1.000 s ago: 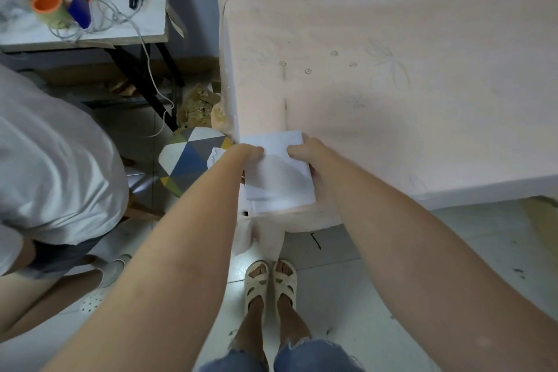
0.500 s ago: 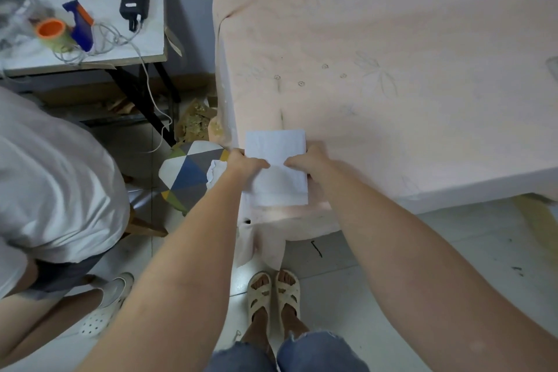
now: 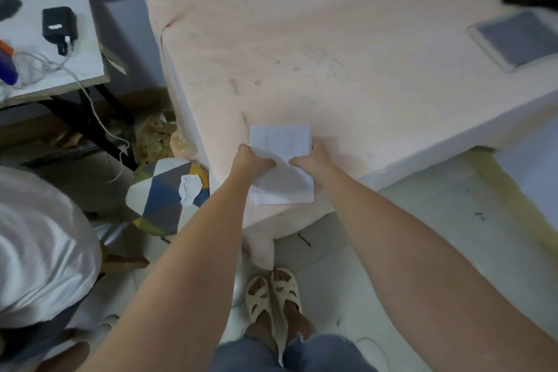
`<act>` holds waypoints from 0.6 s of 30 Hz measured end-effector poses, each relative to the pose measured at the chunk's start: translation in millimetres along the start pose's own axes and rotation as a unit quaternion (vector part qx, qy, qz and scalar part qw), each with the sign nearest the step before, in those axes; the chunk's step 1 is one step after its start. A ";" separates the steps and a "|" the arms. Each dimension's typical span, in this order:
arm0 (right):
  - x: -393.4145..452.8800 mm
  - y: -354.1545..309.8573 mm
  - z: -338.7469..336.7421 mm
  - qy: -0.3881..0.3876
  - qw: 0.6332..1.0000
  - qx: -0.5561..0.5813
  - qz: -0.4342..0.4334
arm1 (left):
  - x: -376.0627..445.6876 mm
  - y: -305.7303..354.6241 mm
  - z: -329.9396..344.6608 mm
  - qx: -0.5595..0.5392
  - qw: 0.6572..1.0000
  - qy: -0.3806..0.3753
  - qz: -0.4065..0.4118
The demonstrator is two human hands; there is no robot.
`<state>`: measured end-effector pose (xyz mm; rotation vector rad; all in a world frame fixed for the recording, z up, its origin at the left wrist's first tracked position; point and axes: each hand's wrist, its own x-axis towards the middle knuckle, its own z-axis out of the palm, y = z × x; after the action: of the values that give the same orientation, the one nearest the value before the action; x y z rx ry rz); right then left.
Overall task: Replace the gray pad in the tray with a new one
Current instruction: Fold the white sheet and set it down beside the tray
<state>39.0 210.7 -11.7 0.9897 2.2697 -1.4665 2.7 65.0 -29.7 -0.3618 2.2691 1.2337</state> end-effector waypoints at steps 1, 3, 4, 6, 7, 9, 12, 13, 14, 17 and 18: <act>-1.4 5.0 -3.9 0.017 1.000 0.004 -0.001 | 1.1 2.0 6.9 0.005 1.000 -0.008 0.011; -3.0 15.5 -14.3 0.042 0.999 0.007 0.005 | 3.0 6.7 20.6 0.011 0.999 -0.030 0.027; -2.5 21.5 -20.0 0.053 0.998 0.010 0.011 | 3.6 9.5 27.4 0.014 0.999 -0.042 0.032; -2.4 32.8 -33.1 0.074 0.997 0.018 0.023 | 2.4 16.2 41.3 0.025 0.997 -0.066 0.040; -2.6 38.3 -39.9 0.082 0.996 0.018 0.032 | 1.3 19.8 48.6 0.034 0.995 -0.077 0.045; -4.1 49.7 -54.2 0.089 0.995 0.010 0.053 | -1.5 27.4 64.1 0.047 0.993 -0.096 0.057; -7.2 67.9 -75.7 0.114 0.991 0.008 0.066 | -8.7 39.2 87.5 0.061 0.987 -0.120 0.084; -8.6 73.9 -83.0 0.122 0.990 0.015 0.068 | -11.5 43.0 95.1 0.069 0.985 -0.127 0.097; -9.7 80.3 -90.4 0.132 0.989 0.023 0.067 | -14.2 46.9 102.7 0.083 0.982 -0.131 0.111; -16.6 99.0 -114.3 0.165 0.983 0.049 0.065 | -25.0 59.8 125.0 0.128 0.973 -0.135 0.136; -19.1 105.4 -122.6 0.177 0.980 0.061 0.066 | -28.4 64.6 133.5 0.133 0.971 -0.141 0.141</act>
<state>140.2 338.0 -19.2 1.5157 2.3073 -1.4857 38.8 211.7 -28.1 0.2303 2.2456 1.0138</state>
